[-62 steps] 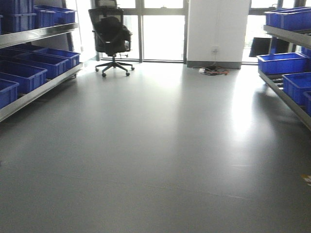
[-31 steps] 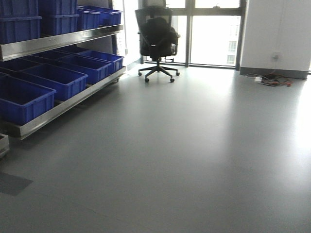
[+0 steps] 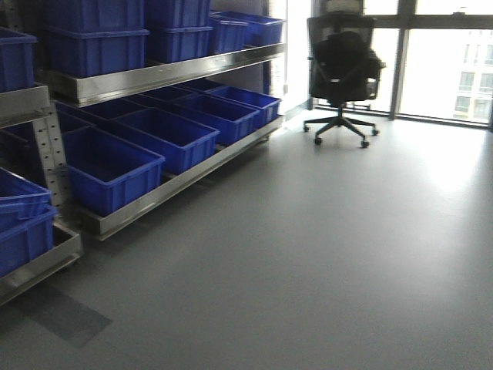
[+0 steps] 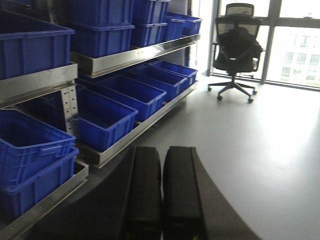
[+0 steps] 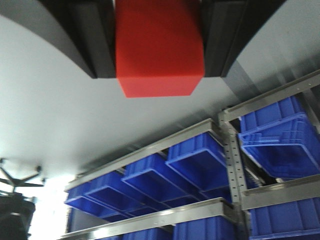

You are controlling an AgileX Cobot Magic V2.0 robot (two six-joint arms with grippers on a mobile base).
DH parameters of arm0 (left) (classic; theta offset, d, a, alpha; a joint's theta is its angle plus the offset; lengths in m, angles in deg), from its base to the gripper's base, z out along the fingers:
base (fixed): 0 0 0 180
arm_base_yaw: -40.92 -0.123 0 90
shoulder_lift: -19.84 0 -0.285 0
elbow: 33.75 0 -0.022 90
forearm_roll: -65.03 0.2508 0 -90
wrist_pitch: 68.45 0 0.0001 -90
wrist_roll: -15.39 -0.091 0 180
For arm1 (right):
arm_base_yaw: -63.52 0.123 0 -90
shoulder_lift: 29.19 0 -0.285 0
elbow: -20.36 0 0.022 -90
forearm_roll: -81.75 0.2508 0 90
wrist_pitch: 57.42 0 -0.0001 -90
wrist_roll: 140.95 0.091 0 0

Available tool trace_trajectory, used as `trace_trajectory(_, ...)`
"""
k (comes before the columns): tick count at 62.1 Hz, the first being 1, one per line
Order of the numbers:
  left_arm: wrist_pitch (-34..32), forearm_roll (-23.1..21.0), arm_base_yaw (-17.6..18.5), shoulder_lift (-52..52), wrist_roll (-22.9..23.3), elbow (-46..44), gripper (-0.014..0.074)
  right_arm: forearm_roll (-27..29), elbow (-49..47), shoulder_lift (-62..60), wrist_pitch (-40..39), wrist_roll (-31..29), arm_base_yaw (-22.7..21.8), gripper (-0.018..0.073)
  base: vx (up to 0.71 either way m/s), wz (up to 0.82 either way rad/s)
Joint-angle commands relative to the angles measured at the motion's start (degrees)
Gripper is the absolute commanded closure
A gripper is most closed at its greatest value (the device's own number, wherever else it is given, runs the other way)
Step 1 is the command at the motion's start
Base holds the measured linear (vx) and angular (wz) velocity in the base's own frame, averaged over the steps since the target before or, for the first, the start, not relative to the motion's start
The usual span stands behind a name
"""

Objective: Pick red cube and place on left shelf
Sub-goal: 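Drive the base away from the table toward the blue-bin shelf rack, then approach the shelf and stop facing an empty blue bin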

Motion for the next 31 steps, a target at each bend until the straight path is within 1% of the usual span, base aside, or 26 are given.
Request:
trace_trajectory(1, -5.1, -0.2, 0.3, -0.7, 0.3, 1.4, 0.0495, -0.4, -1.6, 0.2, -5.0, -0.2, -0.2, 0.0412, 0.53, 0.65)
trace_trajectory(16, -5.1, -0.2, 0.3, -0.7, 0.3, 1.4, 0.0495, -0.4, -1.6, 0.2, -4.9, -0.2, -0.2, 0.0412, 0.53, 0.75)
trace_trajectory(31, -5.1, -0.2, 0.3, -0.7, 0.3, 1.4, 0.0495, -0.4, -1.6, 0.2, -5.0, -0.2, -0.2, 0.0412, 0.48, 0.98)
